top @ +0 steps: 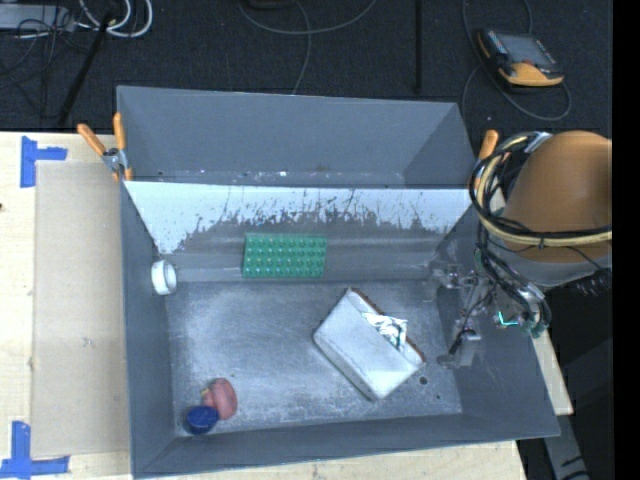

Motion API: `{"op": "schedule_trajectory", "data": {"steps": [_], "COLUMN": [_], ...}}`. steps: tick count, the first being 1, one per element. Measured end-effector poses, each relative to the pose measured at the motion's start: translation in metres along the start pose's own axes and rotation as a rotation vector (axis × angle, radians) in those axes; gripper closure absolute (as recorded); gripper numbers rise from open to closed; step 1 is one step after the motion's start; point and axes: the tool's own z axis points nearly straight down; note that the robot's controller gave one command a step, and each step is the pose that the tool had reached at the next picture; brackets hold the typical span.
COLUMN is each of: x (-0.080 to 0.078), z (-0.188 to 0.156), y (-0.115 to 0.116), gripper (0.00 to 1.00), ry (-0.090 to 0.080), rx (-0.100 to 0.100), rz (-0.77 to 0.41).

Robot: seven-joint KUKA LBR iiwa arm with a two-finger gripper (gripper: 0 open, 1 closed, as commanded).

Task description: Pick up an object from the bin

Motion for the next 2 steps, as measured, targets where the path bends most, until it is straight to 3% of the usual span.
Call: {"op": "schedule_trajectory", "data": {"steps": [1, 2], "x": [-0.0215, -0.0225], "z": [0.1417, 0.1382], "y": [0.0011, 0.0011], "gripper": [0.0, 1.0], "ry": [-0.003, -0.007], "rx": [0.0, 0.001], "rz": [-0.182, -0.186]}}
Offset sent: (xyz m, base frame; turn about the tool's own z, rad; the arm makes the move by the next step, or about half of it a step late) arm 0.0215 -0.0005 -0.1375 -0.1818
